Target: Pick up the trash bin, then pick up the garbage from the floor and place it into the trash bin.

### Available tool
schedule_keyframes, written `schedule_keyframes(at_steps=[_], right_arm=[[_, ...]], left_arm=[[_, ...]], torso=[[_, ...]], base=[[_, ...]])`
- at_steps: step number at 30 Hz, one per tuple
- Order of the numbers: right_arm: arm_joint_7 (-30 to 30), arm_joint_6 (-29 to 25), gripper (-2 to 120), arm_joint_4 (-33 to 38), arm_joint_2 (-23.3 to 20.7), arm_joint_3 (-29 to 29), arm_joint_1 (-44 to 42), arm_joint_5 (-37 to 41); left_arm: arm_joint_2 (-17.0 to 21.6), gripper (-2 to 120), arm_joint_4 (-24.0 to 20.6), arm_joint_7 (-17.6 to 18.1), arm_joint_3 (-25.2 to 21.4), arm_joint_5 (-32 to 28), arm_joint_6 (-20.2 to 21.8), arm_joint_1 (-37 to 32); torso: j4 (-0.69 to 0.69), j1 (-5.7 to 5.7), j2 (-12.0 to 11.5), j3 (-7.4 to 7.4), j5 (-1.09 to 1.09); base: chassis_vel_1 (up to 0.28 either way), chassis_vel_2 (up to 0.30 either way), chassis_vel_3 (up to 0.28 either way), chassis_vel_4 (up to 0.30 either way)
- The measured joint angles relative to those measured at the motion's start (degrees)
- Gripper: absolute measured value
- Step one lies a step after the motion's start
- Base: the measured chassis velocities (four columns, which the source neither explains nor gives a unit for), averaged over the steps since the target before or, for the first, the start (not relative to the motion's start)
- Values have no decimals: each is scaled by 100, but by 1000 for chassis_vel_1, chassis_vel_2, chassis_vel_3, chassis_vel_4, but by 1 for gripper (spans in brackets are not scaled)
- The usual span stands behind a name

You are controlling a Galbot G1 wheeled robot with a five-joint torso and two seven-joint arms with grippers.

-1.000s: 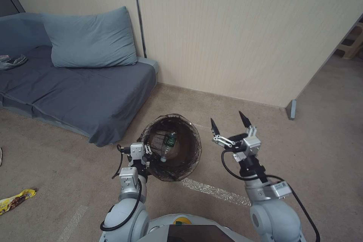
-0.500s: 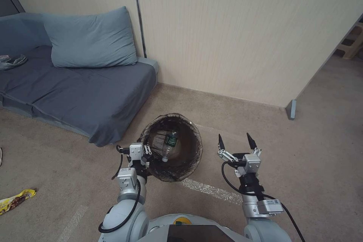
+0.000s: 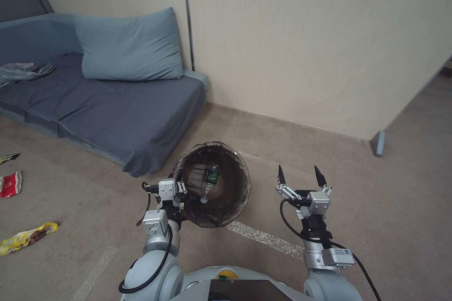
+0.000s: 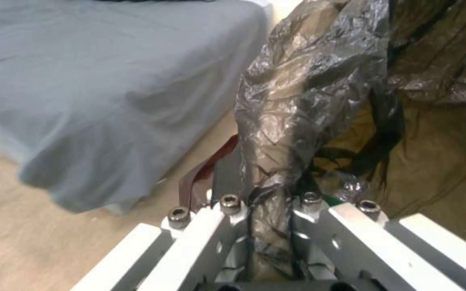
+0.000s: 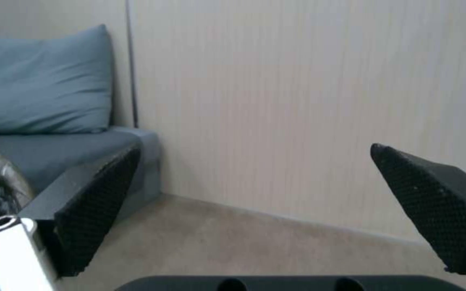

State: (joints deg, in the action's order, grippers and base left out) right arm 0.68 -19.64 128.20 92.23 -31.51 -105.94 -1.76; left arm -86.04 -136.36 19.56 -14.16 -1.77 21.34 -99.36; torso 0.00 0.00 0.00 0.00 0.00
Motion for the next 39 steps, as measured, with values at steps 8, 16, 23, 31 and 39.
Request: schedule_keyframes(at_steps=[8, 16, 23, 31, 39], right_arm=[[-14, -128, 100, 40, -4, 82, -1, -105], [5, -102, 100, 147, -6, 83, 17, -77], [89, -142, 100, 198, -7, 105, 41, -8], [76, -187, 100, 189, -9, 127, 55, -140], [103, -186, 100, 175, -8, 132, 69, -182]], left_arm=[[-8, 3, -24, 13, 0, -52, 44, -22], [-27, 3, -43, 16, -10, -57, 51, -52], [-81, 3, -27, 15, 13, -51, 49, -36], [-114, 3, -34, 11, 11, -39, 45, -17], [-114, 3, -47, 12, -8, -31, 36, -24]], torso=[[0, 0, 0, 0, 0], [0, 0, 0, 0, 0], [1, 0, 0, 0, 0], [0, 0, 0, 0, 0], [0, 0, 0, 0, 0]], base=[[95, 95, 91, 95], [108, 121, 116, 132], [125, 132, 129, 123], [125, 123, 125, 125], [123, 124, 121, 128]])
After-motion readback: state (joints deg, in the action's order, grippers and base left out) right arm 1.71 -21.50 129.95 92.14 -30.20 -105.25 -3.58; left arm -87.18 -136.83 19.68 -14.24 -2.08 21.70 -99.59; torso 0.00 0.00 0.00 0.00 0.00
